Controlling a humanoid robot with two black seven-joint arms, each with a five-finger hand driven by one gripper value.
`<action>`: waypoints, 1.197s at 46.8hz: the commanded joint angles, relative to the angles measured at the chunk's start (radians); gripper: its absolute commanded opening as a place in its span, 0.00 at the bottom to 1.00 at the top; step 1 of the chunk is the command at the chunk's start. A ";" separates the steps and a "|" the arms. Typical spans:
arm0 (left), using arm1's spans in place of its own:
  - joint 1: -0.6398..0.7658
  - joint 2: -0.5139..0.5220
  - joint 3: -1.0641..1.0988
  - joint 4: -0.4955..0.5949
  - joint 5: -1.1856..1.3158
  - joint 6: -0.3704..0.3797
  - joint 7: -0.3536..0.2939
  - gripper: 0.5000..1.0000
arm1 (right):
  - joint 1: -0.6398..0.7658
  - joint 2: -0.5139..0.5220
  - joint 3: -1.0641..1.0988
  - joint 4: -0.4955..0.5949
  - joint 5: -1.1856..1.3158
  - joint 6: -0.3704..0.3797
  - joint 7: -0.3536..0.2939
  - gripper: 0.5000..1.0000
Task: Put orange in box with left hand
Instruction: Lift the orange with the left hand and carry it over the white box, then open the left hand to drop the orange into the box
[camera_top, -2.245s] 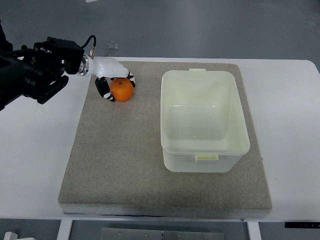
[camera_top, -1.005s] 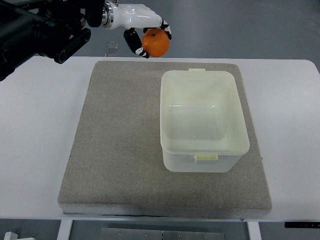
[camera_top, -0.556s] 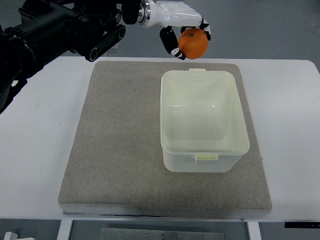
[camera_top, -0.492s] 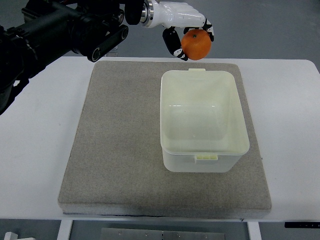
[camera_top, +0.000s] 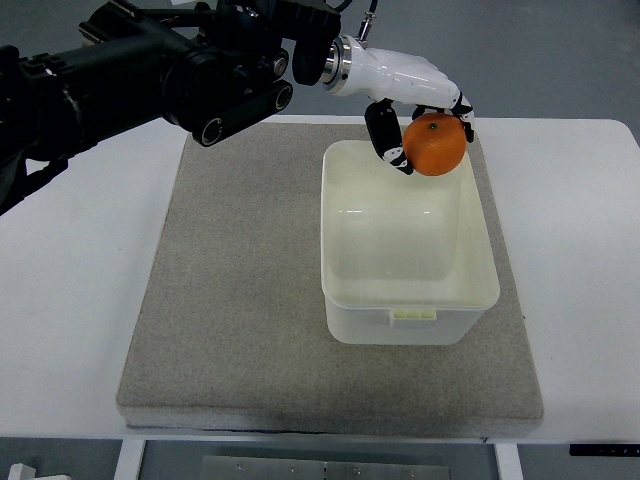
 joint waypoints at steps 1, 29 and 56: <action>-0.006 0.000 0.003 -0.050 0.010 0.000 0.000 0.00 | 0.000 0.000 0.000 0.000 0.000 0.000 0.000 0.89; -0.001 0.000 0.003 -0.113 0.002 -0.015 0.000 0.55 | 0.000 0.000 0.000 0.000 0.000 0.000 0.000 0.89; -0.003 0.037 -0.023 -0.151 -0.007 -0.023 0.000 0.89 | 0.000 0.000 0.000 0.000 0.000 0.000 0.000 0.89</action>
